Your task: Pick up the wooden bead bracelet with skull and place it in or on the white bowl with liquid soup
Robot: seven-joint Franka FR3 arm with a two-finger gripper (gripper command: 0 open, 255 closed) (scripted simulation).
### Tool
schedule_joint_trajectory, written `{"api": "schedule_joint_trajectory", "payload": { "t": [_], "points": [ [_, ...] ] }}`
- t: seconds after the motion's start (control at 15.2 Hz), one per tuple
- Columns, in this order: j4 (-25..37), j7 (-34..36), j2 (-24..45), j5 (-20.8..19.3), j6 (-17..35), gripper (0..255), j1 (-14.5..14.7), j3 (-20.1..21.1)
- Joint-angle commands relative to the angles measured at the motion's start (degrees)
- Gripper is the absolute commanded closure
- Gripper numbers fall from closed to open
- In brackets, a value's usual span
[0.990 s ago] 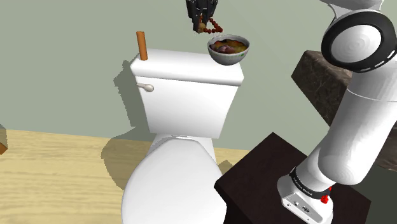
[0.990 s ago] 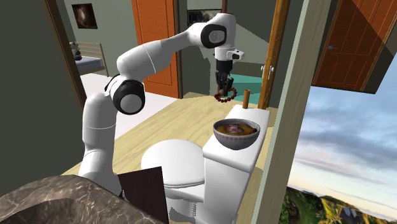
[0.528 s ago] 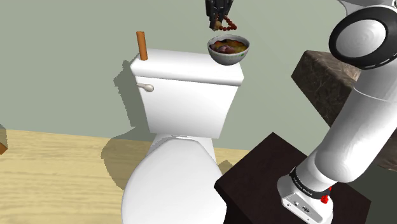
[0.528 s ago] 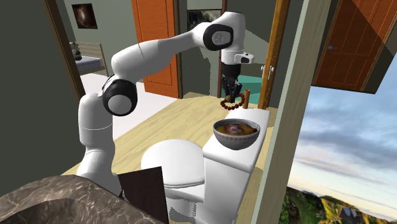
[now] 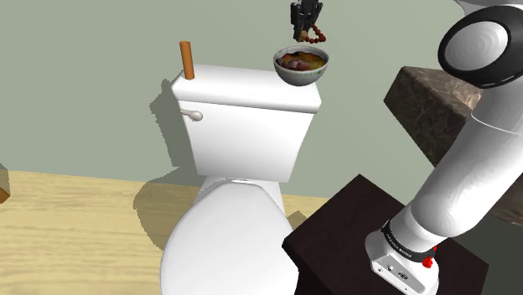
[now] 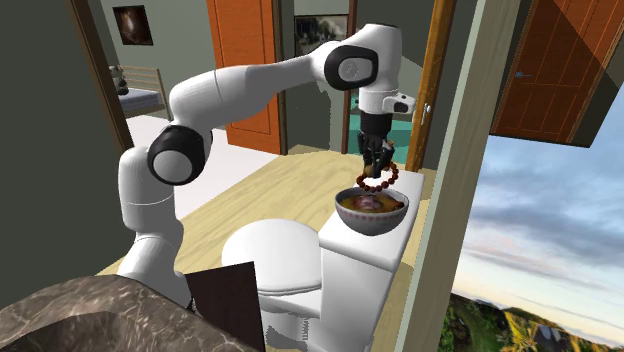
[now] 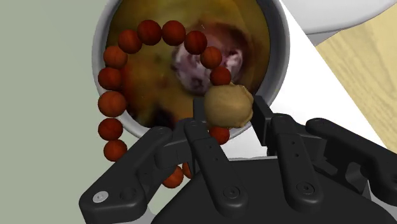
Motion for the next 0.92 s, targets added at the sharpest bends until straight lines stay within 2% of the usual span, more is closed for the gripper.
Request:
{"api": "schedule_joint_trajectory", "payload": {
  "t": [0.0, 0.53, 0.86],
  "points": [
    [-2.82, -0.30, -0.99, 0.09, 1.87, 255, -0.19, -0.10],
    [-14.39, -0.50, -4.34, 0.32, 10.09, 255, -0.34, -0.17],
    [-14.39, -0.50, -4.34, 0.32, 10.09, 255, -0.34, -0.17]
  ]
}}
